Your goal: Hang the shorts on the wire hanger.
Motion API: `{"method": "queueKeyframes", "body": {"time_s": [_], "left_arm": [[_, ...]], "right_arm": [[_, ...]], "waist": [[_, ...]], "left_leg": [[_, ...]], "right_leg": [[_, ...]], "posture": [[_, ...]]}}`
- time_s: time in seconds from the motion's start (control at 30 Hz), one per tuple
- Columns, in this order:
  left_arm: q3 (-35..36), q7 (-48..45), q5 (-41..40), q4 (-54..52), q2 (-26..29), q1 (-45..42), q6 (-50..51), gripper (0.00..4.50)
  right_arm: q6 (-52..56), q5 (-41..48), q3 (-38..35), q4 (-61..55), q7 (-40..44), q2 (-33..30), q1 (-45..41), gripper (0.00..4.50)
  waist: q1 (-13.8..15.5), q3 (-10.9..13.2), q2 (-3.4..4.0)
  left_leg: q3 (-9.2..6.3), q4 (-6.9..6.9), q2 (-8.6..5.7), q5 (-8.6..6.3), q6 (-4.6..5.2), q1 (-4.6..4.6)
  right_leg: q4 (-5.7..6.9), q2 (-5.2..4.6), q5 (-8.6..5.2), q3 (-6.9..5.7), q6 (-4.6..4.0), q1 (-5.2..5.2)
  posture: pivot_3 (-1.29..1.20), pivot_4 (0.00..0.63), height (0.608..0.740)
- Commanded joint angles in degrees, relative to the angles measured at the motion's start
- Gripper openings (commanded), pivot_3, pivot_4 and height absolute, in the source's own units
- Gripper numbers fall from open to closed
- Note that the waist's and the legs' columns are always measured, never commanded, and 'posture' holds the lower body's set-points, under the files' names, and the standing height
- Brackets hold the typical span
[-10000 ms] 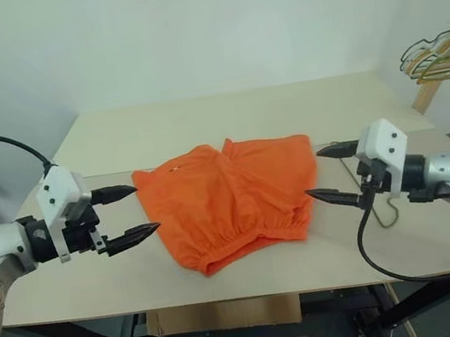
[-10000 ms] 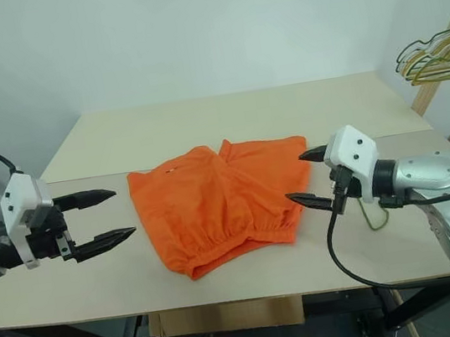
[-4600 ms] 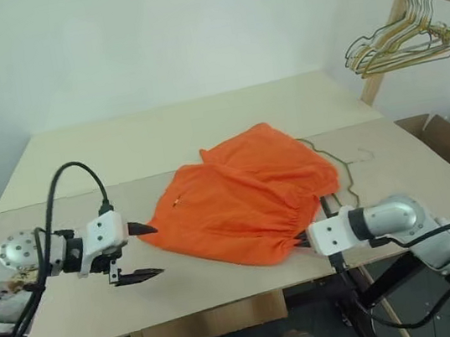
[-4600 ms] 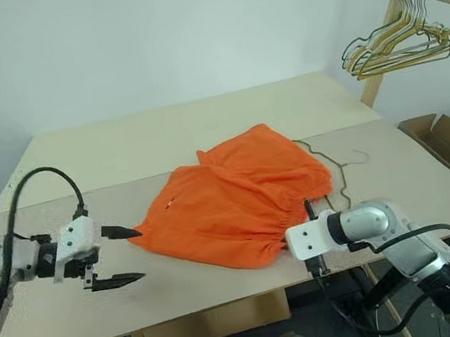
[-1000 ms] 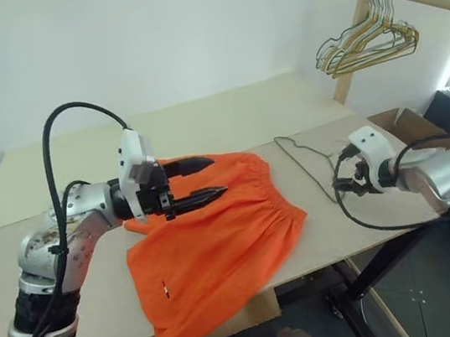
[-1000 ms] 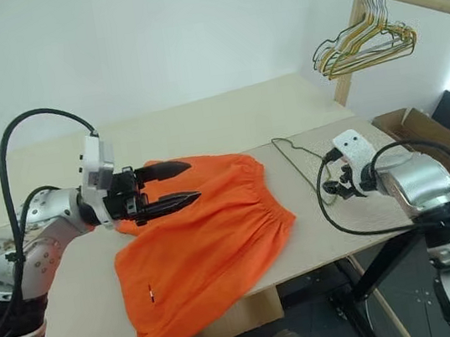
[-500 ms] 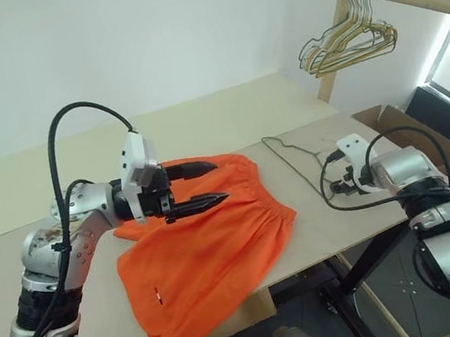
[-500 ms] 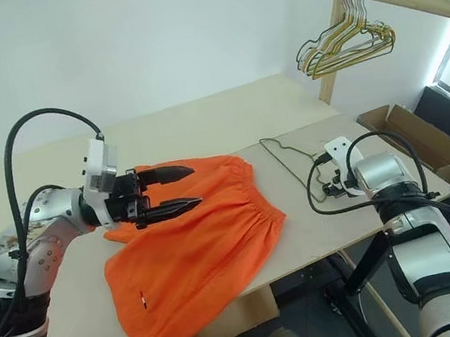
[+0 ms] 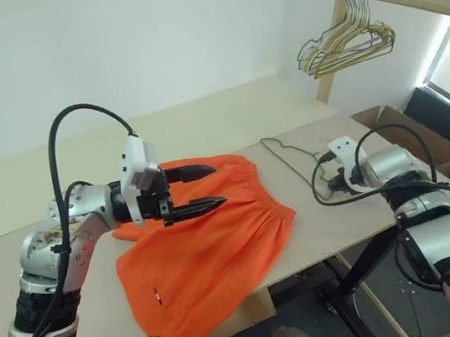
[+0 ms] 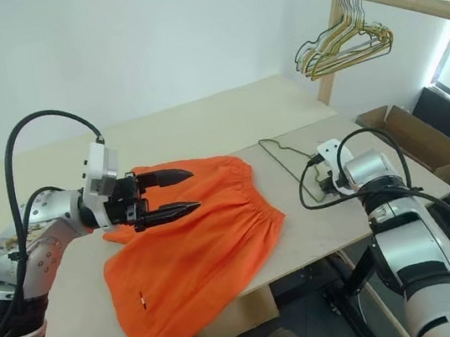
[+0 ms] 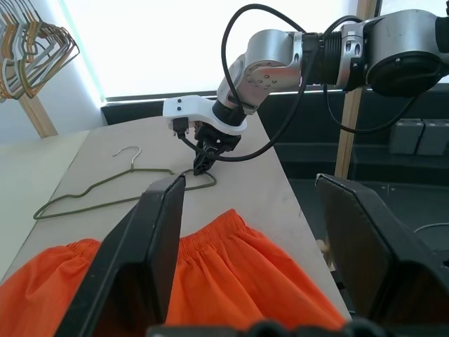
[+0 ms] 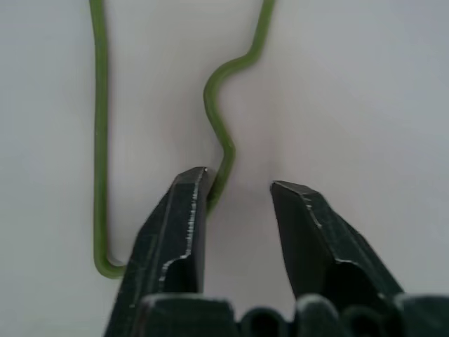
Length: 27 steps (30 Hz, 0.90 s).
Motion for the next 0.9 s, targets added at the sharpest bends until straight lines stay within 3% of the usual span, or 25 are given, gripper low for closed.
{"method": "queueKeyframes", "body": {"time_s": [0.03, 0.1, 0.27, 0.5, 0.6, 0.73, 0.83, 0.9], "left_arm": [[1.8, -0.17, 0.39, -1.17, 0.56, -0.07, -1.47, 3.22], [1.86, -0.19, 0.6, -1.18, 0.52, 0.07, -1.51, 3.22], [1.84, -0.12, 0.98, -0.56, 0.42, -0.15, -1.65, 3.22], [1.5, 0.31, 1.59, 0.99, -0.07, -1.12, -2.13, 3.22], [1.74, 1.19, 1.6, 2.13, -0.51, -2.21, -1.67, 3.22], [2.26, 2.5, 1.02, 4.74, -1.4, -5.29, -0.05, 3.22], [2.66, 1.78, 0.95, 8.95, -1.04, -9.26, 1.28, 3.22], [2.67, -0.41, 0.63, 12.4, 0.09, -11.97, 2.81, 3.55]], "right_arm": [[2.67, -0.69, -1.87, 0.4, -1.53, 0.46, -1.33, 0.49], [4.15, -0.24, -3.58, -0.46, -2.75, 0.77, -1.58, 0.03], [7.38, 0.82, -8.19, -1.53, -5.96, 1.24, -2.18, 0.03], [11.76, 6.2, -22.55, -7.04, -15.91, 2.44, -3.72, 0.03], [4.72, 5.1, -21.84, -21.4, -17.63, 3.1, 2.08, 0.03], [-10.07, 2.61, -14.6, -40.34, -10.34, -0.4, 12.59, 0.03], [-23.51, -2.46, -9.84, -47.84, -7.83, -4.76, 18.44, 0.03], [-34.13, -5.31, -7.61, -50.07, -5.66, -8.25, 21.72, 0.0]], "waist": [[0.05, 0.0, 0.0], [0.04, 0.0, 0.0], [0.05, 0.0, 0.0], [0.0, 0.01, 0.01], [-0.02, 0.01, 0.02], [0.08, 0.01, 0.03], [0.13, 0.02, 0.03], [0.05, 0.02, 0.03]], "left_leg": [[0.0, 0.0, -0.01, 0.0, 0.0, 0.0], [-0.01, 0.0, 0.0, 0.0, 0.0, -0.02], [-0.02, 0.0, 0.0, 0.0, 0.0, -0.04], [-0.02, -0.01, -0.01, 0.0, 0.0, -0.06], [-0.01, -0.01, -0.01, 0.0, 0.0, -0.11], [-0.03, 0.0, -0.02, 0.0, 0.0, -0.23], [-0.03, 0.0, -0.06, 0.0, 0.0, -0.22], [-0.03, 0.01, -0.09, 0.0, 0.0, -0.19]], "right_leg": [[0.0, -0.01, 0.0, 0.0, 0.0, 0.0], [0.0, 0.0, 0.0, 0.0, 0.0, -0.02], [0.0, -0.01, 0.0, -0.01, 0.0, -0.03], [0.01, -0.01, 0.0, 0.0, 0.0, -0.05], [0.01, -0.01, 0.0, 0.01, 0.0, -0.11], [0.02, -0.02, 0.0, -0.01, 0.03, -0.2], [0.02, -0.05, -0.01, -0.01, 0.08, -0.2], [0.01, -0.07, -0.02, -0.02, 0.13, -0.19]], "posture": [[-0.27, 0.0, 0.74], [-0.27, 0.0, 0.74], [-0.28, 0.0, 0.74], [-0.29, 0.0, 0.74], [-0.29, 0.0, 0.74], [-0.3, 0.0, 0.74], [-0.31, 0.0, 0.74], [-0.31, 0.0, 0.74]]}}
